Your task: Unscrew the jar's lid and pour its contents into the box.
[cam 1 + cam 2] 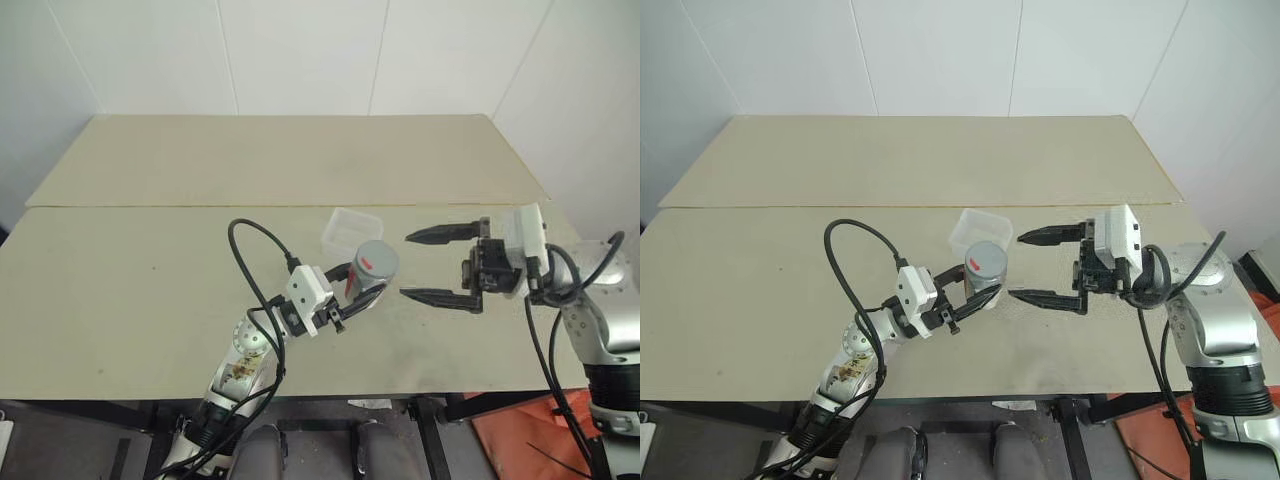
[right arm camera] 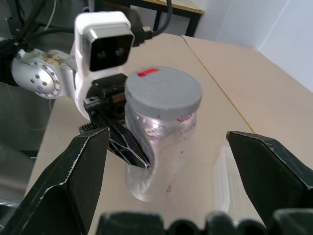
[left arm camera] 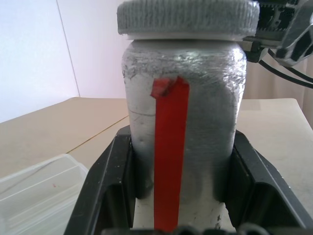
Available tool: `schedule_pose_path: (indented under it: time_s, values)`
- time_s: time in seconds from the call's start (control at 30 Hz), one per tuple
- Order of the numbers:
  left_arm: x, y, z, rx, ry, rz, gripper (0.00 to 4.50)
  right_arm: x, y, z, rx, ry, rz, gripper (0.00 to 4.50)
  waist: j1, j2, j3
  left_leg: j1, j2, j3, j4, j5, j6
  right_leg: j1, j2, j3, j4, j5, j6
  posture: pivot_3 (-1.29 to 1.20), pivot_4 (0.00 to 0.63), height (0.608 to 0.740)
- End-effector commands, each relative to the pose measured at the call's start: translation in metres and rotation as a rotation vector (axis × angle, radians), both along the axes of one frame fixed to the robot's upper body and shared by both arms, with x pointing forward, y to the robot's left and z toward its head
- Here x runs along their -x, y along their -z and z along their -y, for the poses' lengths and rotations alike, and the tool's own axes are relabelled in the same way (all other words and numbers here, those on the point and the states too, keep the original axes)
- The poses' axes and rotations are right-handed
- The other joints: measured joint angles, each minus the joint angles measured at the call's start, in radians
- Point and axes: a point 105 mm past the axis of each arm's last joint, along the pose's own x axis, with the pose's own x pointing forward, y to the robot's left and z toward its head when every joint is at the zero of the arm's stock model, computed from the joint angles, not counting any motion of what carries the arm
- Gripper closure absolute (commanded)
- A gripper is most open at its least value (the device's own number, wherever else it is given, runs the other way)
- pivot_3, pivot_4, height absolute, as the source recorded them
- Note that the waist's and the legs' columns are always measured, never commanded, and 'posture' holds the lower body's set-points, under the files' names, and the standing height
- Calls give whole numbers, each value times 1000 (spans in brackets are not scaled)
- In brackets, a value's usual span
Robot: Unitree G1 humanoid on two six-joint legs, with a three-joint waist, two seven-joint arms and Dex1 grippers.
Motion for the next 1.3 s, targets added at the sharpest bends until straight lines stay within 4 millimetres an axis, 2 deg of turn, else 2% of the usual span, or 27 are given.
schedule_pose_path:
  time_s: [0.03,0.33,0.73,0.83,0.93,0.97,1.2,1.3]
  values:
    - [4,-9,2,21,13,48,2552,7,-13,-12,-49,-38,20,48,1,0,0,0,0,0,0,0,0,0,0,0,0,0,0,0,150,740]
    - [5,-9,4,19,19,53,2552,0,-15,-35,-104,-60,-20,48,2,0,0,0,0,0,0,0,0,0,0,0,0,0,0,0,150,740]
    - [6,-9,4,21,12,56,2552,-7,-13,-41,-110,-48,-56,48,2,0,0,0,0,0,0,0,0,0,0,0,0,0,0,0,150,740]
    - [6,-9,4,22,11,56,2552,-8,-11,-41,-107,-43,-68,649,2,0,0,0,0,0,0,0,0,0,0,0,0,0,0,0,150,740]
    - [5,-9,4,22,8,57,2552,-8,-10,-41,-105,-45,-72,1637,2,0,0,0,0,0,0,0,0,0,0,0,0,0,0,0,150,740]
    - [5,-9,4,21,8,57,2552,-7,-10,-41,-106,-48,-72,1744,2,0,0,0,0,0,0,0,0,0,0,0,0,0,0,0,150,740]
    - [5,-8,4,16,12,53,2552,-5,-13,-41,-117,-44,-45,1744,2,0,0,0,0,0,0,0,0,0,0,0,0,0,0,0,150,740]
    - [5,-7,3,11,12,56,2552,-6,-22,-38,-171,-40,-67,1744,2,0,0,0,0,0,0,0,0,0,0,0,0,0,0,0,150,740]
